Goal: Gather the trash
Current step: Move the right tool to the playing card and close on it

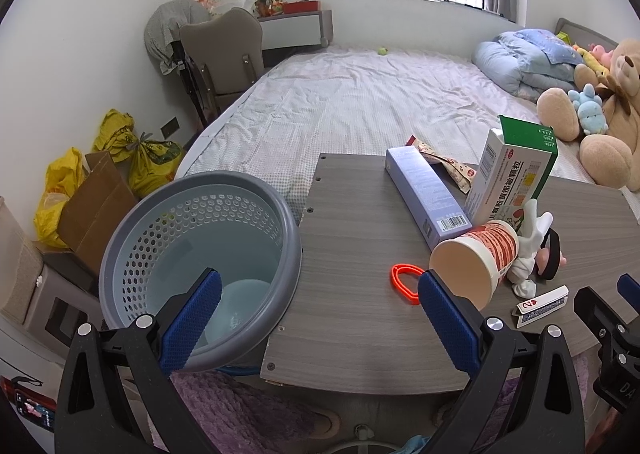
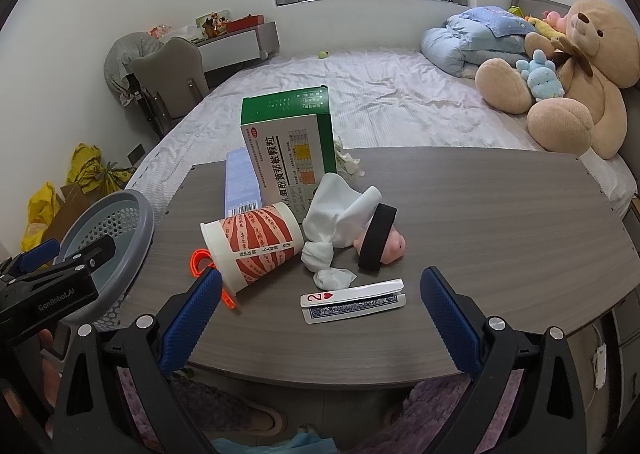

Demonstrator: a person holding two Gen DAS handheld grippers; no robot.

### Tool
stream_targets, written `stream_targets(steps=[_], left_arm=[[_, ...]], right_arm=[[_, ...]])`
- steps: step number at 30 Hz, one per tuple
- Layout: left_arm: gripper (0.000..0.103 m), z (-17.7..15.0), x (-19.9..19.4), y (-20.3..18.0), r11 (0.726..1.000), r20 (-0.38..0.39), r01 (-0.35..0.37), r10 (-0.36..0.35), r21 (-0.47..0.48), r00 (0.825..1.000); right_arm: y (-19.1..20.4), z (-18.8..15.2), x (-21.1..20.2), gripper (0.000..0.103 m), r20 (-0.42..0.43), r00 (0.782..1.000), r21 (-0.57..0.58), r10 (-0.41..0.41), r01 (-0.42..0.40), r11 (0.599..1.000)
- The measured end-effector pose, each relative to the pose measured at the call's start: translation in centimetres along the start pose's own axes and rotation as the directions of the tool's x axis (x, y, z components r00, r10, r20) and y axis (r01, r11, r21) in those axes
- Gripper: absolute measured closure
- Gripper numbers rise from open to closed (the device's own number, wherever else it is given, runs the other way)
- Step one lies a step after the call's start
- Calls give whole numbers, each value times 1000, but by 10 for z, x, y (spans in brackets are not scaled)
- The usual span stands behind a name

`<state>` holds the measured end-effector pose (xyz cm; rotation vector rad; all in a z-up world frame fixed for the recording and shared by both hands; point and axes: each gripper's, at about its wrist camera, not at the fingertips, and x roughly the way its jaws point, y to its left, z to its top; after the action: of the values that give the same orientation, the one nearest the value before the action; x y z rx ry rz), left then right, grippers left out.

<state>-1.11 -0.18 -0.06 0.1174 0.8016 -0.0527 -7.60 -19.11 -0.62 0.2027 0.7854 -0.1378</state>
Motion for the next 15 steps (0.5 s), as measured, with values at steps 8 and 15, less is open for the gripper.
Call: stream_targets(steps=[8,15], left_arm=[[6,0,20,-7,1000,-48,-1,1,-13,999],[6,-2,32,-16,1000,-59,-6,5,-9,998]], right_arm=[[-23,-8,15,8,-24,1000,24,6,-6,1000],[-46,-21,39,8,-85,996,38,-2,6,999]])
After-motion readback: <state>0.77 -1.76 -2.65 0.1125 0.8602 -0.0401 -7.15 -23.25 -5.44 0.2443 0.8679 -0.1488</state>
